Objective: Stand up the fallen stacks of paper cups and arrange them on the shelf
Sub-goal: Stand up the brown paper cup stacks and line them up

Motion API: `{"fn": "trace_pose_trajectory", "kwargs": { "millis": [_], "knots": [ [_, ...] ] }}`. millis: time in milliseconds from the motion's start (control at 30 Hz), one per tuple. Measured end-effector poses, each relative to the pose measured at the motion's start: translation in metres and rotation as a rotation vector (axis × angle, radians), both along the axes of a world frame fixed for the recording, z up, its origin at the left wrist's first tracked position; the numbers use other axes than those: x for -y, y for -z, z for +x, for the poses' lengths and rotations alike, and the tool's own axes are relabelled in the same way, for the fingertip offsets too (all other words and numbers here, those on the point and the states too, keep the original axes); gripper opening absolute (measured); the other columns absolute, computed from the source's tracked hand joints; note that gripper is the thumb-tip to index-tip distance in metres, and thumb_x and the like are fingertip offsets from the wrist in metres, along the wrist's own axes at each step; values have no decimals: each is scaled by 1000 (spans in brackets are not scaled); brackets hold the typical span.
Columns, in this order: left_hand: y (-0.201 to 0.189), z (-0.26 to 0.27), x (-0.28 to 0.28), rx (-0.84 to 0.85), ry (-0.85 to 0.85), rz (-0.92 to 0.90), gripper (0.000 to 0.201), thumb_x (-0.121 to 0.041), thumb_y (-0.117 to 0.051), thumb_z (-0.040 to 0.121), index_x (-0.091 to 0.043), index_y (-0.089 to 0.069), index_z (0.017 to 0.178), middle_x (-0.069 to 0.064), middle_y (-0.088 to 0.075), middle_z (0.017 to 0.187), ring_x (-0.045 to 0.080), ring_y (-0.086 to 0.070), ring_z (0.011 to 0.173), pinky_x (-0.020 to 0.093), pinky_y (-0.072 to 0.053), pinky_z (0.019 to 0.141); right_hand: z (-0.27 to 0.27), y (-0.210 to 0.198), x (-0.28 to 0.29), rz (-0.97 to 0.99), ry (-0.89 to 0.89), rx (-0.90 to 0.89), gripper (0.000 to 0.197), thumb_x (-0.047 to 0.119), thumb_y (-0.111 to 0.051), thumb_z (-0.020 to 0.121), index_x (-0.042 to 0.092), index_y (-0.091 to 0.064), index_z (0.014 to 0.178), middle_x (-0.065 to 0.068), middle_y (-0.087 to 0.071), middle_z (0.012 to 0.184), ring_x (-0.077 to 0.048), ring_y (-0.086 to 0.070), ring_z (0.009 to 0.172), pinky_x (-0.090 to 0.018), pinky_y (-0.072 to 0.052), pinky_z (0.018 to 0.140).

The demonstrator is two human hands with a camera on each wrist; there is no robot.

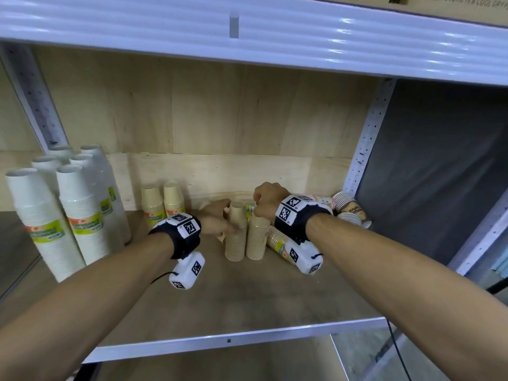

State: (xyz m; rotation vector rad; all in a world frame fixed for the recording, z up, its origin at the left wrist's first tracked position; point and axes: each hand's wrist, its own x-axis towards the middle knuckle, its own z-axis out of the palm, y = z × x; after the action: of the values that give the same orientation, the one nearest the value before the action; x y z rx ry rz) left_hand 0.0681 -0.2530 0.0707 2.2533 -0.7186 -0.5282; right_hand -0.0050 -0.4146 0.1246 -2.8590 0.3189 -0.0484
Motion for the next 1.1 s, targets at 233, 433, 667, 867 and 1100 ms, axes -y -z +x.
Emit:
{"fn": "trace_pose_trajectory", "kwargs": {
  "millis": [233,433,667,867,1100],
  "knots": [
    [-20,4,14,114,3,-62,29,-31,-81,74,-23,-65,96,3,-68,96,18,-64,80,29,-53,64,8,4,3,1,19,31,31,21,-76,79,4,-70,105,-12,-65,111,-23,-63,96,-25,-44,68],
    [-18,7,19,181,-2,-19,40,-39,-82,72,-21,-66,104,2,-67,100,16,-62,79,27,-50,65,9,4,12,-18,-15,22,53,40,-77,78,6,-60,115,-10,-59,117,-25,-60,102,-28,-48,76],
    [-15,6,19,228,13,-43,34,-33,-79,78,-17,-65,105,4,-67,99,10,-58,72,21,-42,56,11,-9,18,9,-125,-74,39,22,-73,86,10,-65,122,-6,-61,125,-21,-60,110,-24,-42,75],
    [-16,7,19,264,13,-11,35,-37,-77,80,-17,-64,106,3,-65,101,19,-61,90,24,-45,63,12,-3,20,22,-92,-23,37,30,-75,83,4,-70,108,-10,-66,112,-19,-59,90,-22,-41,57],
    [-24,2,22,259,75,80,50,-38,-71,85,-24,-51,128,-1,-55,119,16,-54,104,26,-45,75,20,1,20,49,-77,-23,36,34,-78,78,4,-69,98,-8,-67,98,-21,-64,86,-21,-40,53]
  ]
}}
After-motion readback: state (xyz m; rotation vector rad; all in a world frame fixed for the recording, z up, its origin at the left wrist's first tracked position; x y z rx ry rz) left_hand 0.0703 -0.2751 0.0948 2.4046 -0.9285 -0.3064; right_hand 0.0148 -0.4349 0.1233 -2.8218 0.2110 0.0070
